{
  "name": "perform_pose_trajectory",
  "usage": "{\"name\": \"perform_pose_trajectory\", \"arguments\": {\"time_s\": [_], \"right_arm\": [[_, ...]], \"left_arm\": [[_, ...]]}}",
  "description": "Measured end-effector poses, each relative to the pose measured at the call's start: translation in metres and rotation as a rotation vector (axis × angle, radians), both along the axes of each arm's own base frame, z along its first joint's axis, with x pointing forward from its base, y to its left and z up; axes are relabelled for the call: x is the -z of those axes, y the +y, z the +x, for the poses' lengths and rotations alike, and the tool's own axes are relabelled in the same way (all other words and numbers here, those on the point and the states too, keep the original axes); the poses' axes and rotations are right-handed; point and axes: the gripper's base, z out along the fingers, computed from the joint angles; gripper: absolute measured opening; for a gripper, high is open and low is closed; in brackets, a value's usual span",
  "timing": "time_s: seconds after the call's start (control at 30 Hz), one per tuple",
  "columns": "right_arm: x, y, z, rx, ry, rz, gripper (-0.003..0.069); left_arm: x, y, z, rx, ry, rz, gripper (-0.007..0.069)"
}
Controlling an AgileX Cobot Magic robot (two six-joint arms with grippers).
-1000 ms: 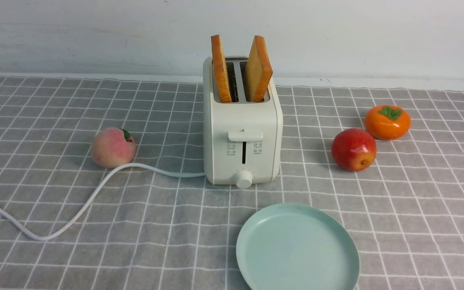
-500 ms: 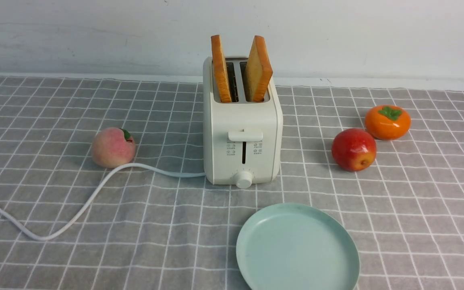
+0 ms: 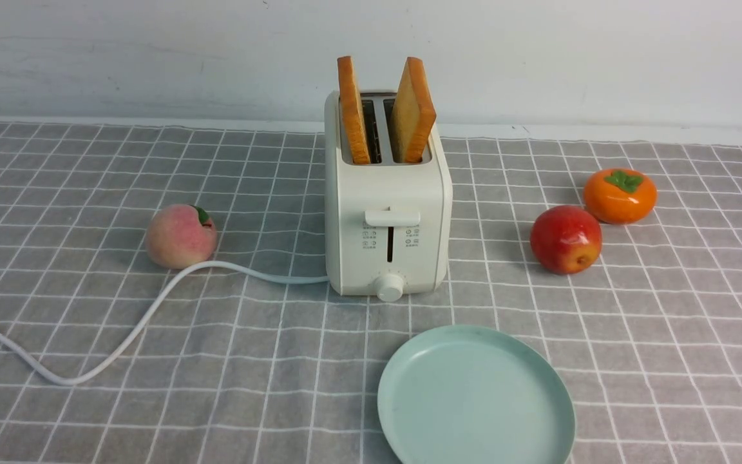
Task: Take toasted bread from bread machine on grey coffee table place on plate.
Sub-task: 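Grasp the toast slice in the toaster and pull it up out of the slot with the right gripper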
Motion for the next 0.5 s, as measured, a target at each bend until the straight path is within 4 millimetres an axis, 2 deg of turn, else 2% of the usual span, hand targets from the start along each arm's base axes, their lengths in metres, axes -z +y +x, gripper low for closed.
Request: {"name": "perform_pose_trajectory", "arguments": {"time_s": [0.27, 0.37, 0.5], "right_arm": [[-0.001, 0.000, 0.000, 0.004, -0.012, 0.024, 0.0239], [-0.010, -0.005, 0.000, 0.050, -0.111, 0.105, 0.0239], [-0.016, -0.008, -0.001, 0.084, -0.179, 0.164, 0.0239]], "left_arm": [[-0.001, 0.000, 0.000, 0.002, -0.006, -0.020, 0.0238], [-0.004, 0.000, 0.000, 0.021, -0.027, -0.241, 0.0238], [-0.012, 0.001, -0.002, 0.048, -0.104, -0.433, 0.0238]]}}
